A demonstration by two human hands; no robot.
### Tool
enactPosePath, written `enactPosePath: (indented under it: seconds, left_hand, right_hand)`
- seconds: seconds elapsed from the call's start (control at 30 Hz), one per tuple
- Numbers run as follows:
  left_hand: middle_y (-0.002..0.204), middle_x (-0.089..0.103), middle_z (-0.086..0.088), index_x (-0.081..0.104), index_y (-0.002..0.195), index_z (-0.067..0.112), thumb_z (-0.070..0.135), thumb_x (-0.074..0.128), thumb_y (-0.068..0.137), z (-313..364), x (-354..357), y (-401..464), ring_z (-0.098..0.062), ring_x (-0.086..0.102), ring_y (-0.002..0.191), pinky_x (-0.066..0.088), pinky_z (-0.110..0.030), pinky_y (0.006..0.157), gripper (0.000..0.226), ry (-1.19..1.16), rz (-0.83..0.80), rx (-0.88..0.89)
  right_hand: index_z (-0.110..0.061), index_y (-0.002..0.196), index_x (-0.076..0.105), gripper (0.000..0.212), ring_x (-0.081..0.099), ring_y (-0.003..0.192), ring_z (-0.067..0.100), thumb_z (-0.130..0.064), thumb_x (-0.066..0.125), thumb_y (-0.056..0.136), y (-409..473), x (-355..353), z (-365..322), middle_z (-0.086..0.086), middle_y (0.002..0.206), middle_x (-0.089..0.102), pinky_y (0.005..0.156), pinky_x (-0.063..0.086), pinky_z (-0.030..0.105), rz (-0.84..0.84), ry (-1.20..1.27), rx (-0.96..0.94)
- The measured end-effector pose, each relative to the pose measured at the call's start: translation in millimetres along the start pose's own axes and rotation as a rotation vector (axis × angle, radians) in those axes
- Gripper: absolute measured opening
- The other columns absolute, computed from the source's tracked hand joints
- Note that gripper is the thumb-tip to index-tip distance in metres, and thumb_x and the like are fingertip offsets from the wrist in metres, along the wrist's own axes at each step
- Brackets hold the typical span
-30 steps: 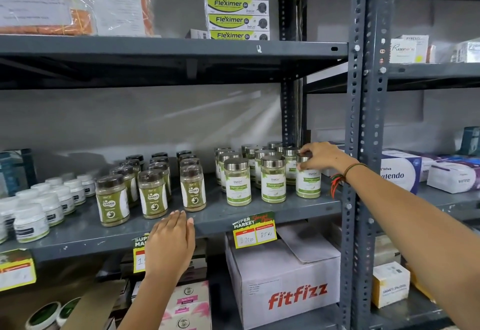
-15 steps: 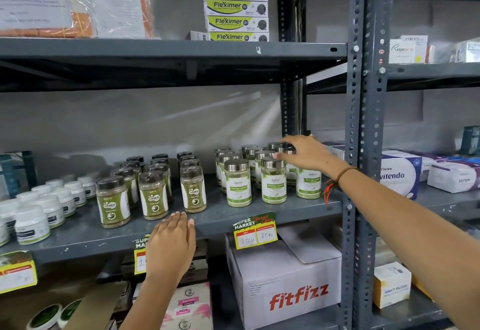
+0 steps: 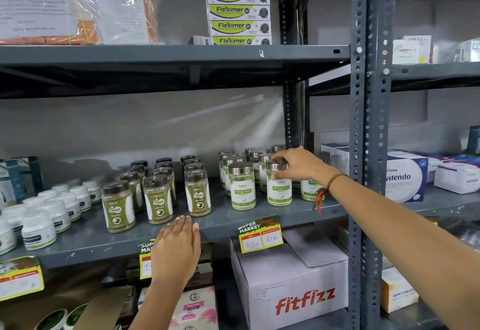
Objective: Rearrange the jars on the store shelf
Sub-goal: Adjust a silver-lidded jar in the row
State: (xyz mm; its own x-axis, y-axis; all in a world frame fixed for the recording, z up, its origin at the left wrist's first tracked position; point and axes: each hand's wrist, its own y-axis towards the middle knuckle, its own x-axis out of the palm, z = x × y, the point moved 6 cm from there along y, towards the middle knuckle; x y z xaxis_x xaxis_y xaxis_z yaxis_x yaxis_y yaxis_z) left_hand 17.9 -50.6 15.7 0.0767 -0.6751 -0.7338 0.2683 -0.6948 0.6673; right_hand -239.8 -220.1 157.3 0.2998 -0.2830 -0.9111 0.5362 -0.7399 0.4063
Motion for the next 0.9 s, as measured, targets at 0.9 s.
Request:
enactPosePath:
  seconds: [0.9]
  left_hand:
    - [0.109,0.071,-0.012,0.069,0.109,0.005,0.038,0.029,0.095,-0.1,-1.6,1.0,-0.025,0.065,0.103,0.05,-0.039,0.092,0.054,0.011,0.013,0.015]
  right_hand:
    - [-0.02,0.144,0.047,0.068,0.047,0.134,0.028,-0.044,0.069,0.085,33.4,13.5,-164.0,0.009,0.146,0.051,0.11,0.039,0.04,0.016,0.204,-0.234]
